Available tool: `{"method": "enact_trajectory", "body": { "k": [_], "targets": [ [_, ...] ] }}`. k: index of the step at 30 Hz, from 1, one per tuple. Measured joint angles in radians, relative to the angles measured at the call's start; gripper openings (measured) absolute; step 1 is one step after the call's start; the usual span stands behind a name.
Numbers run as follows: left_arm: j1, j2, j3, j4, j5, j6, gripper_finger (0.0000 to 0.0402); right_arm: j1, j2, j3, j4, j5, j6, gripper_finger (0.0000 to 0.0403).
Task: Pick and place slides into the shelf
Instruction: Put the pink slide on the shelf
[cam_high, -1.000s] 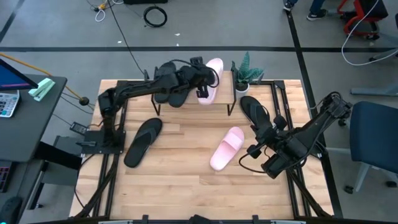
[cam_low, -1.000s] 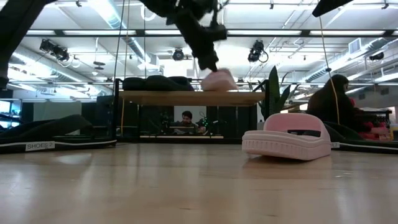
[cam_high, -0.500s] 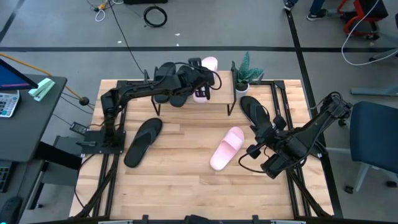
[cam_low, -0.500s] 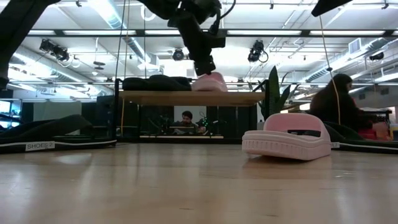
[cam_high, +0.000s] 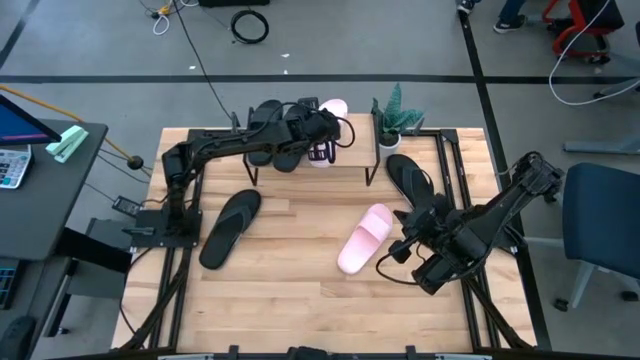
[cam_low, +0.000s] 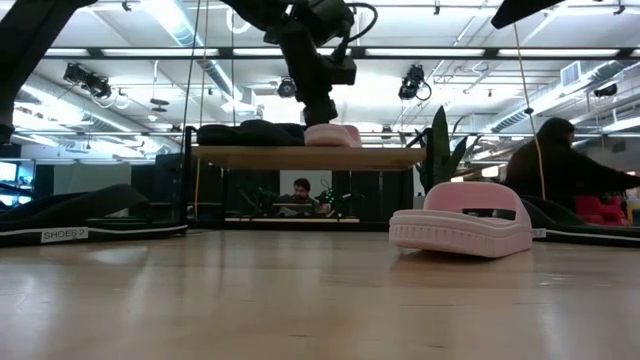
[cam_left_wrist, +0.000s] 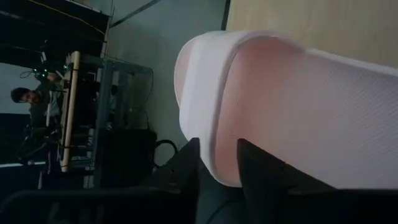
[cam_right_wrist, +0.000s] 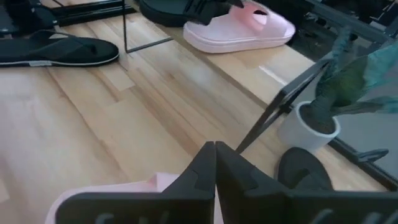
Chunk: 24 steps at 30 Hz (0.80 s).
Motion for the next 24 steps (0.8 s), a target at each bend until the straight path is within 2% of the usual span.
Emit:
{"method": "enact_trajectory", "body": {
  "k": [3, 9, 11, 14, 18, 21, 24],
  "targets": [
    [-0.019, -0.004, 0.012, -0.001, -0.031, -0.003, 0.0143, 0.001, 0.033, 0.0, 0.036, -0.052, -0.001, 0.0009],
    [-0.127, -0.005, 0.135, -0.029, -0.245, 0.081, 0.0169, 0.0, 0.132, 0.0, 0.129, -0.128, 0.004, 0.0009],
    [-0.172, -0.005, 0.203, -0.061, -0.269, 0.114, 0.0171, -0.001, 0.16, 0.0, 0.221, -0.187, 0.006, 0.0009],
    [-0.238, -0.006, 0.311, -0.139, -0.274, 0.126, 0.0174, -0.007, 0.2, 0.0, 0.4, -0.286, -0.052, 0.0008],
    [-0.319, -0.007, 0.419, -0.261, -0.272, 0.118, 0.0168, -0.007, 0.23, 0.0, 0.594, -0.324, -0.198, 0.001],
    [-0.362, -0.006, 0.496, -0.34, -0.257, 0.002, 0.0159, -0.02, 0.231, 0.0, 0.664, -0.314, -0.327, 0.0011],
    [-0.375, -0.006, 0.589, -0.524, -0.127, -0.181, 0.0147, -0.046, 0.23, 0.0, 0.67, -0.312, -0.321, 0.0011]
  ]
}}
